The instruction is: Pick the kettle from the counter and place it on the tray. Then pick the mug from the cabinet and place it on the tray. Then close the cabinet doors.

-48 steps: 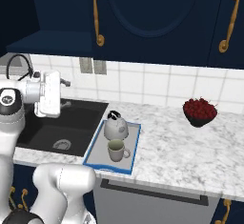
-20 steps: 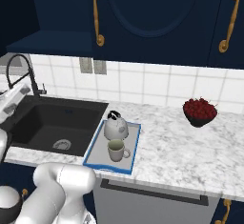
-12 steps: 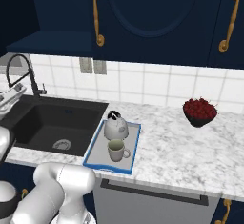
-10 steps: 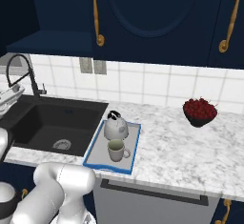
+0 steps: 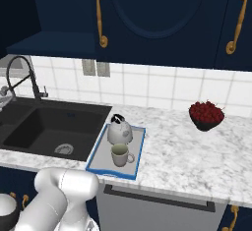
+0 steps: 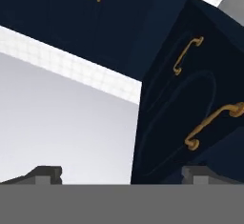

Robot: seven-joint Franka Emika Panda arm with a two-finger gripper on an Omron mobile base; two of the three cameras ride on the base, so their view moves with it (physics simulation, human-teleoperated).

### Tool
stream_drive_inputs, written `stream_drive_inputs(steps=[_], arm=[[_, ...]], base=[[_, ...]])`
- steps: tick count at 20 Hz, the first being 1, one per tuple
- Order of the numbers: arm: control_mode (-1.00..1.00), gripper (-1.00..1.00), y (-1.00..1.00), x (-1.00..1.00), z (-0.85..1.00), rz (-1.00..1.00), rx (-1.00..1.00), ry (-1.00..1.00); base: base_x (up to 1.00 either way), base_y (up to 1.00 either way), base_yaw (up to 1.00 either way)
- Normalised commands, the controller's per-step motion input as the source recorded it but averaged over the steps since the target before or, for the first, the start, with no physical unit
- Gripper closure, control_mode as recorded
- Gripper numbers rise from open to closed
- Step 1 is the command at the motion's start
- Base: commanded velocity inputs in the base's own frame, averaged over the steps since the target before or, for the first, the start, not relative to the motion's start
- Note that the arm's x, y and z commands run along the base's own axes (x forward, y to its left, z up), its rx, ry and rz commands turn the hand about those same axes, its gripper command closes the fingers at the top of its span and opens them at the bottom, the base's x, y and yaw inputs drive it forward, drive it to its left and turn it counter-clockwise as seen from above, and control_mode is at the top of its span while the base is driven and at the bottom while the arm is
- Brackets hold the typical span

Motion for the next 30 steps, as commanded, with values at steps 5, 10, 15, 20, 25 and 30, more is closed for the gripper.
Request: stream_drive_inputs(steps=[5, 10, 15, 20, 25, 30], arm=[[-1.0, -1.0, 0.43, -0.01, -0.03, 0.0, 0.0, 0.46], [-1.0, -1.0, 0.31, 0.0, -0.25, 0.08, -0.01, 0.36], [-1.0, -1.0, 0.12, 0.02, -0.24, 0.2, 0.0, 0.31], [-1.0, -1.0, 0.2, 0.15, -0.35, 0.2, 0.0, 0.32], [-1.0, -1.0, 0.33, 0.18, -0.36, 0.17, -0.03, 0.34], [-1.0, -1.0, 0.55, 0.26, -0.38, 0.14, -0.09, 0.38]], base=[[0.0, 0.0, 0.0], [0.0, 0.0, 0.0], [0.0, 0.0, 0.0], [0.0, 0.0, 0.0], [0.0, 0.0, 0.0], [0.0, 0.0, 0.0]])
